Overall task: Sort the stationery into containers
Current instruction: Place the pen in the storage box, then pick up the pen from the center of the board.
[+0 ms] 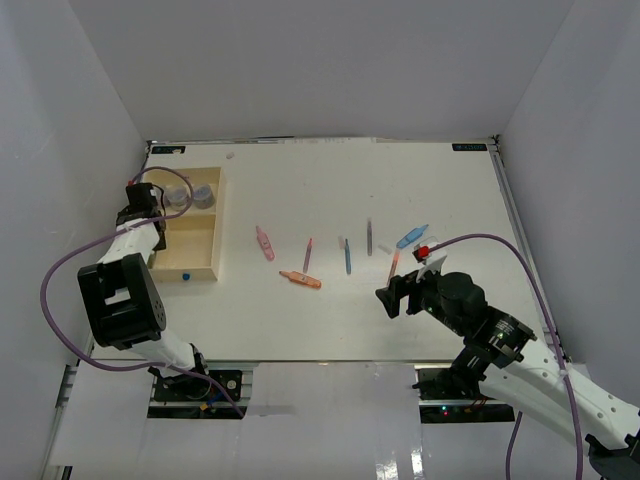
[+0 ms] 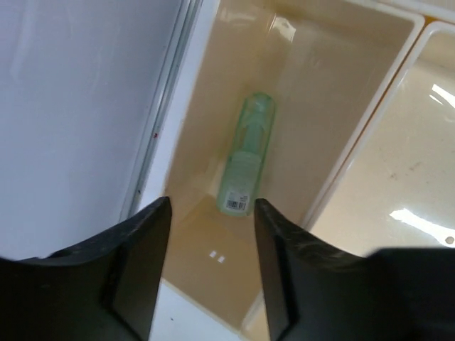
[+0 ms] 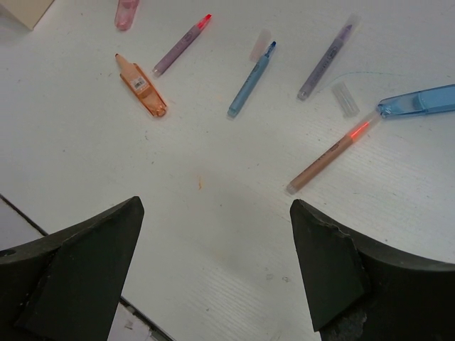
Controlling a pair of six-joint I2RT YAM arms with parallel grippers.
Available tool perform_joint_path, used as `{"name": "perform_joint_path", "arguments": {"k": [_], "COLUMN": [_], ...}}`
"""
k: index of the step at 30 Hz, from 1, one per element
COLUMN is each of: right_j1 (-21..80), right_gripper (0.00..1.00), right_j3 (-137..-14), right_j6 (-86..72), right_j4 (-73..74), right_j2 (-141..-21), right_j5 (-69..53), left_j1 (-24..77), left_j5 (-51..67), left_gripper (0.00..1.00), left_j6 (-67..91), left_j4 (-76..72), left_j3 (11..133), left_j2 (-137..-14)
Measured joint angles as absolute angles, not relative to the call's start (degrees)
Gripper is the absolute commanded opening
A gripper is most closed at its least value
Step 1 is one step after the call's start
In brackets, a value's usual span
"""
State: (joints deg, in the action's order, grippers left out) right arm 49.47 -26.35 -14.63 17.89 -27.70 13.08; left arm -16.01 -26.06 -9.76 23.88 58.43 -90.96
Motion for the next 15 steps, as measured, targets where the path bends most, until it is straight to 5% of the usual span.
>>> {"name": "perform_joint_path", "arguments": {"k": [4,15], "right_j1": [49.47,49.47], "right_gripper": [0.9,0.9], "right_j3": [-26.35,-26.33], "right_j6": [-14.63,-14.33], "right_j4": [17.89,17.72], "right_j2": [-27.35,-30.26], "right_j5": [13.08,12.38], "left_j1": [-16.03,-16.03], "left_j5": [-26.48,-23.44], "left_gripper": [0.73,0.75], "left_j6": [-10.31,-4.91], "left_j4": [23.22,26.2], "left_j3": [58.46,61.67], "left_j2": [-90.96,-85.89]}}
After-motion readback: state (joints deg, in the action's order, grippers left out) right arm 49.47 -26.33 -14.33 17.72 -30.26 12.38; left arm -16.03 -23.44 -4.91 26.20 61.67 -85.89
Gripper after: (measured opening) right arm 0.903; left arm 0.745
